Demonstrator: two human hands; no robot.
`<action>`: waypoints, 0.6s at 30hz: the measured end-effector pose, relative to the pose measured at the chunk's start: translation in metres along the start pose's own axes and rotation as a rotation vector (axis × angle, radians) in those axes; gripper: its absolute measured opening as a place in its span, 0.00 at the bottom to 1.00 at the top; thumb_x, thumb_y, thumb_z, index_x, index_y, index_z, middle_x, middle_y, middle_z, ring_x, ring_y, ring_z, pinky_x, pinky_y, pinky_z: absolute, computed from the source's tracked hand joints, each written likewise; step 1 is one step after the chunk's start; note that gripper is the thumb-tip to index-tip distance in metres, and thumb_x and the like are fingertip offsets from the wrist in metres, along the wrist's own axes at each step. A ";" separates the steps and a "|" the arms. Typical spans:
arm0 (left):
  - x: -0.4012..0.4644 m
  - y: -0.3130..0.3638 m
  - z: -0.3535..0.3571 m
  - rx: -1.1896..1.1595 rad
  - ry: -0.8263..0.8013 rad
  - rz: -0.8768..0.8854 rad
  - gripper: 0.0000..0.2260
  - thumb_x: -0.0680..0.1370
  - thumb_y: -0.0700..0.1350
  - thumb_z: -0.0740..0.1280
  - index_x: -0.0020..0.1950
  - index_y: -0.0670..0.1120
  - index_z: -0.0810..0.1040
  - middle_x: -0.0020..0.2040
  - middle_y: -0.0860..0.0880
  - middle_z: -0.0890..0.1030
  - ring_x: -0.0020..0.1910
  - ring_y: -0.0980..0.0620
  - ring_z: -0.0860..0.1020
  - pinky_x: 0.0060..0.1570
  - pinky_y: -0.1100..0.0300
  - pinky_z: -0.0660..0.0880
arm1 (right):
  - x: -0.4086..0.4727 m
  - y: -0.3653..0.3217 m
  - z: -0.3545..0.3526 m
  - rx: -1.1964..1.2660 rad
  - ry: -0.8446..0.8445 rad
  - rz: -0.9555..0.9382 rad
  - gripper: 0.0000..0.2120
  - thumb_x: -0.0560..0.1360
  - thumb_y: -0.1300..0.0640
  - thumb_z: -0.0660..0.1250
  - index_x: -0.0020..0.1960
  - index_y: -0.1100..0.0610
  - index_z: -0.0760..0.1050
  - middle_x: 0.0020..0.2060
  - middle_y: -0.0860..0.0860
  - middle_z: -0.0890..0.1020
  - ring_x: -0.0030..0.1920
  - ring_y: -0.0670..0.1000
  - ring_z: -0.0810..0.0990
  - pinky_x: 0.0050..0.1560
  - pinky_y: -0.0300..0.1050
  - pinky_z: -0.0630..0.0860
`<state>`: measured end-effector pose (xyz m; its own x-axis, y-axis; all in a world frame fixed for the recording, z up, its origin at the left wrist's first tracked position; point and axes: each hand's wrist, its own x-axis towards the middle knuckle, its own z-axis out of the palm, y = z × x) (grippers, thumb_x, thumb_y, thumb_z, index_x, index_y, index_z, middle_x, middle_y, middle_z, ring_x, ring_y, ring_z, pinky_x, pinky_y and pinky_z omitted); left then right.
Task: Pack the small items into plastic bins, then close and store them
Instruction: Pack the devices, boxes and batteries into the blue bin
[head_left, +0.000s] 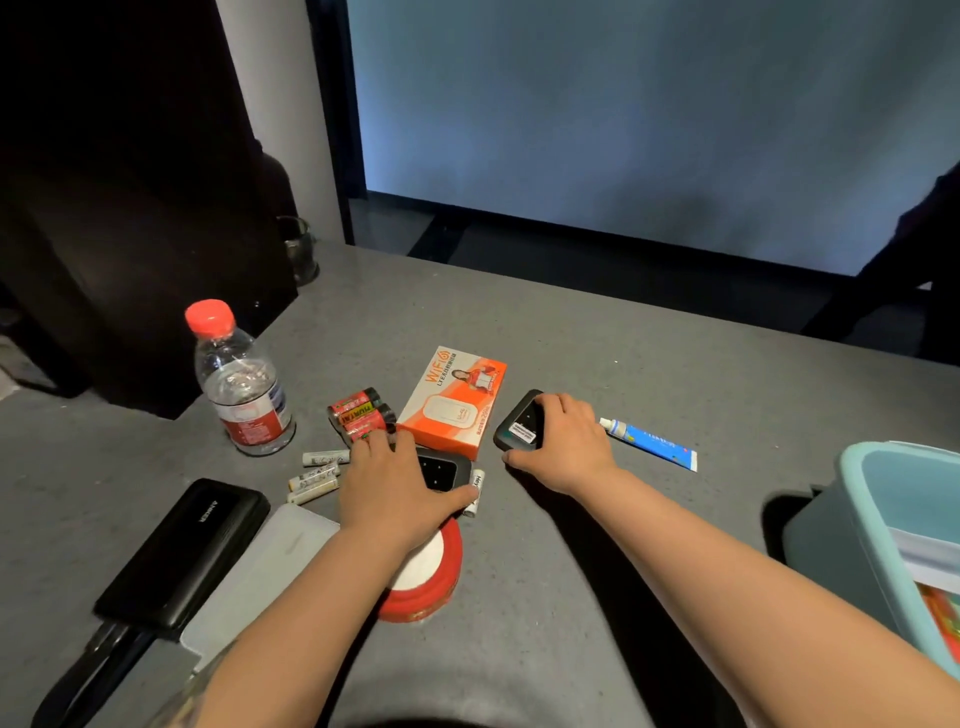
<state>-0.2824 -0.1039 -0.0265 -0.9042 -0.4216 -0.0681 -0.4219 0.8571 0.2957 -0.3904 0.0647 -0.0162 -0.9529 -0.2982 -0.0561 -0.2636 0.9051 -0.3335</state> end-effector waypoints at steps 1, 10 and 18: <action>0.000 0.000 0.000 -0.035 -0.003 0.014 0.41 0.62 0.73 0.65 0.66 0.50 0.64 0.61 0.46 0.68 0.63 0.45 0.65 0.57 0.50 0.69 | 0.001 0.000 0.000 0.012 -0.001 0.002 0.37 0.65 0.41 0.74 0.68 0.53 0.65 0.63 0.51 0.72 0.64 0.54 0.67 0.62 0.49 0.68; -0.004 0.002 -0.003 -0.169 -0.122 0.125 0.39 0.57 0.60 0.73 0.65 0.53 0.65 0.61 0.51 0.69 0.61 0.50 0.68 0.53 0.57 0.69 | -0.011 0.004 -0.006 -0.049 -0.065 0.043 0.42 0.58 0.37 0.76 0.65 0.53 0.65 0.59 0.53 0.72 0.61 0.55 0.67 0.60 0.50 0.71; -0.017 0.001 -0.008 -0.240 -0.009 0.078 0.41 0.56 0.58 0.77 0.66 0.54 0.67 0.59 0.47 0.70 0.61 0.46 0.65 0.53 0.56 0.66 | -0.045 0.006 -0.015 0.006 -0.053 0.047 0.43 0.54 0.39 0.78 0.65 0.50 0.66 0.57 0.52 0.73 0.60 0.55 0.69 0.61 0.48 0.70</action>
<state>-0.2672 -0.0986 -0.0177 -0.9344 -0.3534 -0.0448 -0.3242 0.7914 0.5183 -0.3519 0.0883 -0.0012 -0.9549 -0.2712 -0.1211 -0.2179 0.9167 -0.3350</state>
